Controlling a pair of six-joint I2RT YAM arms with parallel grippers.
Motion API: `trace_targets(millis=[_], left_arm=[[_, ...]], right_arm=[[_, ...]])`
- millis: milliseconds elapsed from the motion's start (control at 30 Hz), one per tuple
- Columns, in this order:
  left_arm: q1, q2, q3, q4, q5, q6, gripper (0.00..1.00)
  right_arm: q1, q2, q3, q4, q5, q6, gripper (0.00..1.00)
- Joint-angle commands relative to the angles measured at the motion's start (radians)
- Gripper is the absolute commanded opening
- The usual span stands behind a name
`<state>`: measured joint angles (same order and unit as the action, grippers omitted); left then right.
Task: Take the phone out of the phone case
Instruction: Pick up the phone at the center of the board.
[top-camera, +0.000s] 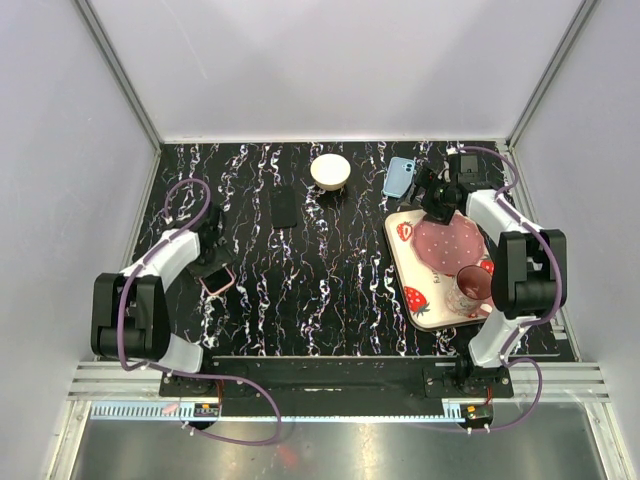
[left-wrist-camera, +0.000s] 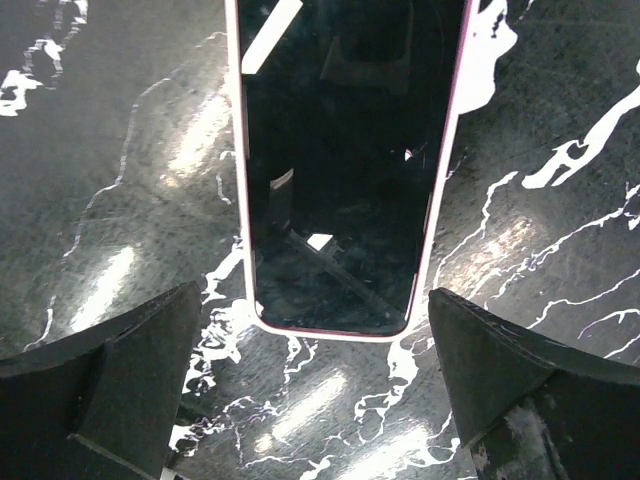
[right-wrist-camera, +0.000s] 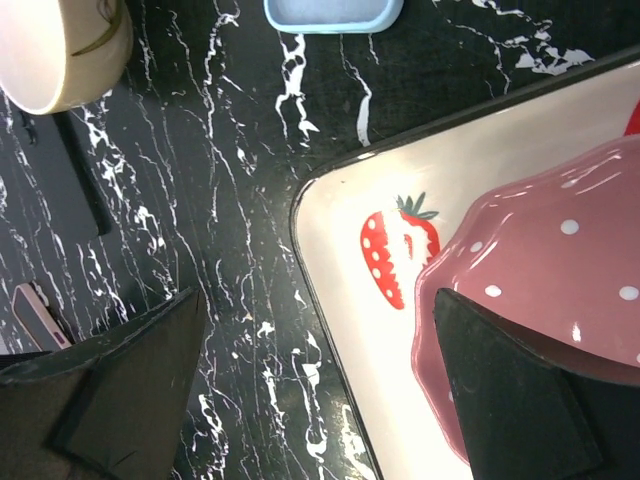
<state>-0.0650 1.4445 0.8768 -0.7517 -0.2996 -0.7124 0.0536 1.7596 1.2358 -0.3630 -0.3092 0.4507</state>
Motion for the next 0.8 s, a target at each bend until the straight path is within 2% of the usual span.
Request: trace_targets(millis=[0,100,233,333,467,633,733,767], left_arm=[[0.010,0.037,-0.012,0.096,0.046,-0.016,0.99],[0.013,0.059,-0.027,0.156,0.079,-0.009,0.99],[0.016,0.126,-0.018,0.172,0.053,-0.031,0.99],[0.017,0.159,-0.012,0.180,0.063,-0.047,0.92],[0.019,0.149,-0.028,0.193,0.066,-0.053,0.90],[0.021,0.136,-0.084,0.253,0.163,-0.068,0.84],[0.016,0.120,-0.117,0.315,0.252,-0.093,0.87],[0.014,0.119,-0.119,0.330,0.278,-0.096,0.93]], right_arm=[[0.003,-0.075,-0.007,0.062,-0.047,-0.001,0.99],[0.003,-0.086,-0.024,0.073,-0.050,0.002,0.99],[0.002,-0.072,-0.025,0.078,-0.057,0.005,0.99],[0.003,-0.065,-0.022,0.076,-0.067,0.008,1.00],[0.005,-0.081,-0.027,0.076,-0.061,0.011,1.00],[0.003,-0.094,-0.030,0.075,-0.062,0.013,1.00],[0.005,-0.095,-0.030,0.076,-0.067,0.013,1.00],[0.005,-0.097,-0.035,0.079,-0.067,0.014,0.99]])
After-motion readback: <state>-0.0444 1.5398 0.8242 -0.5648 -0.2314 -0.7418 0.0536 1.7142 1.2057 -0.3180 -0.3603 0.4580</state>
